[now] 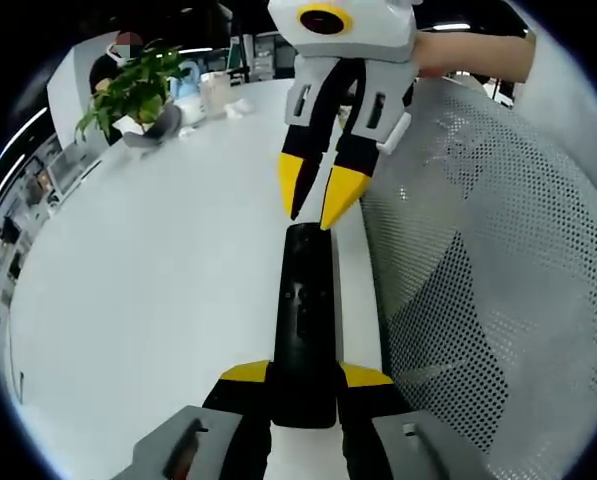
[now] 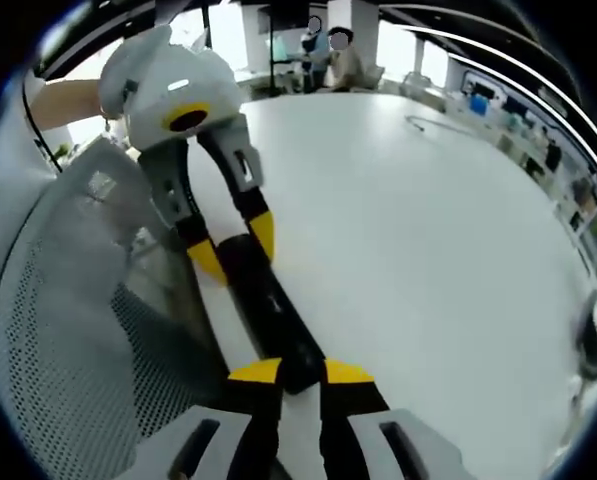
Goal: Press the specified remote control buttons in sequence, fully releasing each button before pressing the next.
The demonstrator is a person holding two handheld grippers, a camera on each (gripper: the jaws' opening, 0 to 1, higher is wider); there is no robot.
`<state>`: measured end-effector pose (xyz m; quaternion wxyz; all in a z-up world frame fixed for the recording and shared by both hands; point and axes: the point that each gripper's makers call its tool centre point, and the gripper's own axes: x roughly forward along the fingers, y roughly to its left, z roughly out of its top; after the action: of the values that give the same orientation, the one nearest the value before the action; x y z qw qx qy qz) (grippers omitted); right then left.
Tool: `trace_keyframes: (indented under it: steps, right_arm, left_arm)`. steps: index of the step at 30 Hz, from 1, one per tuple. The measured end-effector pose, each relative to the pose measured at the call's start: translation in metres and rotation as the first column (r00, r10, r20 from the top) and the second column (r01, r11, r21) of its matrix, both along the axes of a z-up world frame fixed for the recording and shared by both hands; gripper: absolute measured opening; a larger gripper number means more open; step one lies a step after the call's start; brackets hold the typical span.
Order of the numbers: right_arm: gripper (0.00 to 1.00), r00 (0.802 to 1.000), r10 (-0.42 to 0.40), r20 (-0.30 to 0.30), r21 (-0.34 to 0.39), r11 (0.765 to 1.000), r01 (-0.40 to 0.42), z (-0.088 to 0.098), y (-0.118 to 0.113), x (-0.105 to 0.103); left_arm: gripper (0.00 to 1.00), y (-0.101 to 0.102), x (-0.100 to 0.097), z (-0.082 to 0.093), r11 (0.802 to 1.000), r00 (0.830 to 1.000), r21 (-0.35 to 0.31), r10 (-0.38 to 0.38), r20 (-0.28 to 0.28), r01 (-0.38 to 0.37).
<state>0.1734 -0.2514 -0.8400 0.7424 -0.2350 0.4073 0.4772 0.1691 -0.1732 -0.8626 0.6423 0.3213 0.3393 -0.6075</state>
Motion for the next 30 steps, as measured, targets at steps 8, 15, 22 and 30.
trace_keyframes:
  steps: [8, 15, 22, 30]
  right_arm:
    - [0.07, 1.000, 0.005, -0.011, -0.007, 1.000, -0.005, -0.0033, -0.0011, -0.0032]
    - [0.06, 1.000, 0.003, -0.018, -0.012, 1.000, -0.004, -0.0057, -0.0034, -0.0062]
    - [0.02, 1.000, 0.009, -0.026, -0.012, 1.000, -0.009, -0.0065, -0.0040, -0.0086]
    - [0.00, 1.000, 0.014, -0.027, -0.020, 1.000, -0.015, -0.0075, -0.0053, -0.0086]
  left_arm:
    - [0.24, 0.0003, -0.0027, 0.0000, 1.000, 1.000, -0.005, -0.001, -0.001, 0.001]
    - [0.24, 0.0005, -0.0052, 0.0000, 1.000, 1.000, -0.008, -0.001, -0.002, 0.001]
    - [0.24, 0.0005, -0.0075, 0.0000, 1.000, 1.000, -0.014, -0.001, -0.002, 0.001]
    - [0.24, 0.0006, -0.0092, 0.0003, 1.000, 1.000, -0.029, -0.003, -0.003, 0.003]
